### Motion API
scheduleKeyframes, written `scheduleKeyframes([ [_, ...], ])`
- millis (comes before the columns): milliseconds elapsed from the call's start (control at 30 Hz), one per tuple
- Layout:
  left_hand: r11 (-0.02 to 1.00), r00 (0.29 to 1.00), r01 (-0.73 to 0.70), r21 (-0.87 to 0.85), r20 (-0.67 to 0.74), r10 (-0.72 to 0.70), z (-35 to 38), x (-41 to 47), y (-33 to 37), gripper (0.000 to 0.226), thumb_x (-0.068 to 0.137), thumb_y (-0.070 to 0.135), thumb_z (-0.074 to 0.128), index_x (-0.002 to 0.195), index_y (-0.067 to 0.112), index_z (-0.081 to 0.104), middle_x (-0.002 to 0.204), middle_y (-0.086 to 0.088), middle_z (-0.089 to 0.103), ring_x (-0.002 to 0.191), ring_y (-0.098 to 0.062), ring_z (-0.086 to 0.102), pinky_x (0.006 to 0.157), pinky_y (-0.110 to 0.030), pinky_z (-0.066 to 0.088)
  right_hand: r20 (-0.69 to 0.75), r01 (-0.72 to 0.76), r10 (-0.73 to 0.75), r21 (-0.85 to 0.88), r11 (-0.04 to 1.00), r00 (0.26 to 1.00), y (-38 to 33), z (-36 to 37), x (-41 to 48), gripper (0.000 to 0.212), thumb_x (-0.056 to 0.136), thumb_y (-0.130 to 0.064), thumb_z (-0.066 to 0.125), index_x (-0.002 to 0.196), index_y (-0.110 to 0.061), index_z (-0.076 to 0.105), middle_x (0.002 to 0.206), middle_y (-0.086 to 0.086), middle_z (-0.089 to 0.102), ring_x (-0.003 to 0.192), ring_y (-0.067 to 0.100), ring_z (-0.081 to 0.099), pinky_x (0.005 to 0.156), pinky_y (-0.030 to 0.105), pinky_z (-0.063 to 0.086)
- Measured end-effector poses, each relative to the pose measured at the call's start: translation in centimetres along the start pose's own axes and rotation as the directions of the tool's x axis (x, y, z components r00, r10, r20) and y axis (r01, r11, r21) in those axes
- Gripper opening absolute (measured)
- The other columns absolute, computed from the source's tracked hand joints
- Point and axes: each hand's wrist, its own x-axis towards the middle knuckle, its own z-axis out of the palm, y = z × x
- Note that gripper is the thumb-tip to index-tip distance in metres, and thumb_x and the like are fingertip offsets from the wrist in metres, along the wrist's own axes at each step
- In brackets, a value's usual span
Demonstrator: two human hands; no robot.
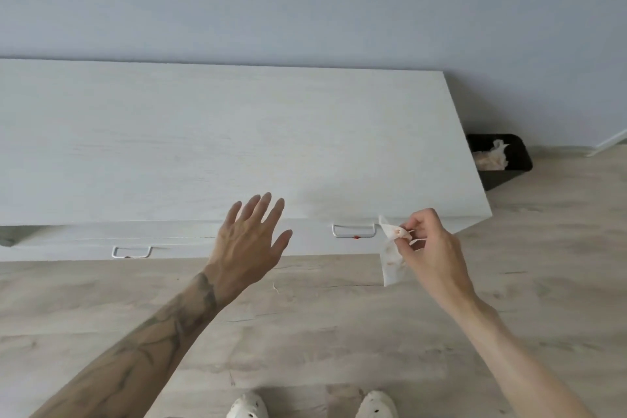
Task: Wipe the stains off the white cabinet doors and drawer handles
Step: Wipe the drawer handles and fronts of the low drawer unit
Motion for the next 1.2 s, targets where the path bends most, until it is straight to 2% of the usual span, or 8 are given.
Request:
scheduleKeyframes([
  [200,0.996,0.952,-0.081,0.043,-0.294,0.090,8.3,3.9,0.8,0.063,0.110,0.052,0.032,0.160,0.016,0.041,0.166,-0.013,0.038,0.153,-0.032,0.037,0.126,-0.052,0.029,-0.178,0.171,-0.153,0.091,0.981,0.972,6.9,6.3,1.4,0.027,0.091,0.005,0.072,0.088,-0.020,0.064,0.097,-0.016,0.072,0.086,0.009,0.070,0.076,0.012,0.051],
  [333,0.997,0.894,-0.070,0.039,-0.441,0.080,11.9,5.6,1.0,0.061,0.112,0.050,0.031,0.161,0.015,0.039,0.166,-0.014,0.037,0.155,-0.032,0.034,0.127,-0.051,0.027,-0.283,0.351,-0.298,0.155,0.924,0.911,9.7,9.4,2.0,0.021,0.094,0.010,0.068,0.095,-0.010,0.071,0.104,-0.003,0.071,0.100,0.016,0.072,0.088,0.018,0.056],
  [533,0.995,0.780,-0.052,0.090,-0.618,0.097,15.0,6.9,1.0,0.056,0.115,0.047,0.029,0.155,0.012,0.047,0.161,-0.013,0.046,0.150,-0.033,0.040,0.122,-0.051,0.030,-0.440,0.517,-0.413,0.145,0.844,0.797,14.0,12.9,3.1,0.020,0.095,0.013,0.068,0.102,-0.003,0.077,0.111,0.008,0.067,0.111,0.020,0.071,0.093,0.024,0.058],
  [667,0.994,0.720,-0.038,0.104,-0.687,0.099,15.9,7.4,1.0,0.055,0.115,0.047,0.029,0.153,0.012,0.049,0.158,-0.011,0.049,0.148,-0.032,0.043,0.118,-0.050,0.032,-0.440,0.603,-0.500,0.127,0.788,0.746,16.0,14.7,3.4,0.025,0.093,0.008,0.073,0.114,-0.005,0.076,0.122,0.008,0.065,0.119,0.023,0.070,0.099,0.029,0.058],
  [800,0.994,0.659,-0.027,0.110,-0.746,0.100,16.6,7.7,1.0,0.052,0.115,0.045,0.031,0.150,0.013,0.053,0.154,-0.009,0.054,0.145,-0.031,0.046,0.113,-0.049,0.034,-0.440,0.639,-0.605,-0.087,0.764,0.663,17.4,16.1,4.3,0.029,0.088,-0.006,0.085,0.116,-0.006,0.077,0.123,0.006,0.066,0.119,0.017,0.067,0.105,0.026,0.052],
  [867,0.994,0.637,-0.027,0.110,-0.764,0.102,16.8,7.8,1.1,0.051,0.115,0.044,0.032,0.149,0.013,0.054,0.152,-0.009,0.055,0.145,-0.031,0.047,0.112,-0.049,0.034,-0.458,0.650,-0.645,-0.172,0.740,0.612,18.0,16.5,4.9,0.025,0.088,-0.013,0.085,0.111,-0.009,0.079,0.119,0.007,0.068,0.113,0.019,0.067,0.103,0.026,0.051],
  [967,0.994,0.616,-0.019,0.106,-0.782,0.095,17.2,8.0,1.2,0.051,0.115,0.044,0.032,0.148,0.013,0.054,0.153,-0.010,0.054,0.146,-0.031,0.046,0.111,-0.050,0.033,-0.496,0.667,-0.687,-0.256,0.700,0.531,18.9,16.7,5.9,0.015,0.092,-0.017,0.083,0.107,-0.013,0.082,0.116,0.007,0.071,0.107,0.024,0.064,0.095,0.039,0.053],
  [1200,0.997,0.551,0.001,0.081,-0.832,0.067,18.2,8.7,1.3,0.050,0.114,0.045,0.034,0.148,0.015,0.054,0.155,-0.009,0.052,0.146,-0.032,0.044,0.107,-0.051,0.031,-0.498,0.748,-0.747,-0.257,0.612,0.440,18.7,17.9,7.7,0.013,0.092,-0.015,0.084,0.104,-0.009,0.083,0.103,0.001,0.076,0.103,0.025,0.068,0.090,0.050,0.054],
])
